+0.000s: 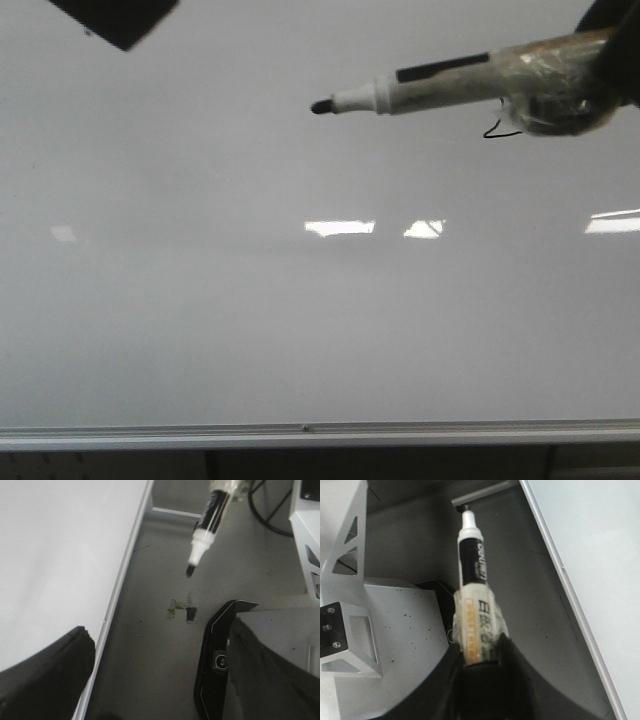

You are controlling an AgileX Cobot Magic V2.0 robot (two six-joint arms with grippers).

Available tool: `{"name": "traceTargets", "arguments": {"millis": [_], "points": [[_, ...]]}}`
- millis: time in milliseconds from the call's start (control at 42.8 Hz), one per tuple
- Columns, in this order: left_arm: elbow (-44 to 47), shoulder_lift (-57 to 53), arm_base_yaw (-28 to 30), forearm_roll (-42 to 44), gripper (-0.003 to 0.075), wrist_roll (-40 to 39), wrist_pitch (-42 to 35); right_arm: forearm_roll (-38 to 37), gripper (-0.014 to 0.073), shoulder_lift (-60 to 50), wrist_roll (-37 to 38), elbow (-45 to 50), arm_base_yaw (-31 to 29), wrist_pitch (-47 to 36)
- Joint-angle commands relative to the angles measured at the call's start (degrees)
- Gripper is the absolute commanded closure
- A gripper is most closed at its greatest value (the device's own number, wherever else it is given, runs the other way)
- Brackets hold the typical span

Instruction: Write number 2 on whiteboard

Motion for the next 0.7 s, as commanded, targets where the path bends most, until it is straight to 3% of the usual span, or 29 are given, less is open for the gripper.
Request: {"name": "traceTargets", "arguments": {"millis": [0,187,444,678], "points": [[-3.3,2.0,-4.2,-2.6,0.0188,0.7,-3.4,3.8,0.0591,-1.1,-2.0,-1.8,0.2,-0.7],[-7.5,7.8,-10.1,-2.6,0.0188,0.8,-6.8,3.8,0.0591,-1.1,-2.0,-1.8,0.2,-0.7],[-10.9,13.8,-12.7,-2.7,0.0207,0.8,-6.8,3.8,0.0591,-1.1,-2.0,-1.8,0.2,-0.8],[-10.9,14.1,-13.1,-2.8,0.0513,0.8,-6.6,3.8,0.0589,-1.1,-2.0,-1.8,0.2,-0.8]]}}
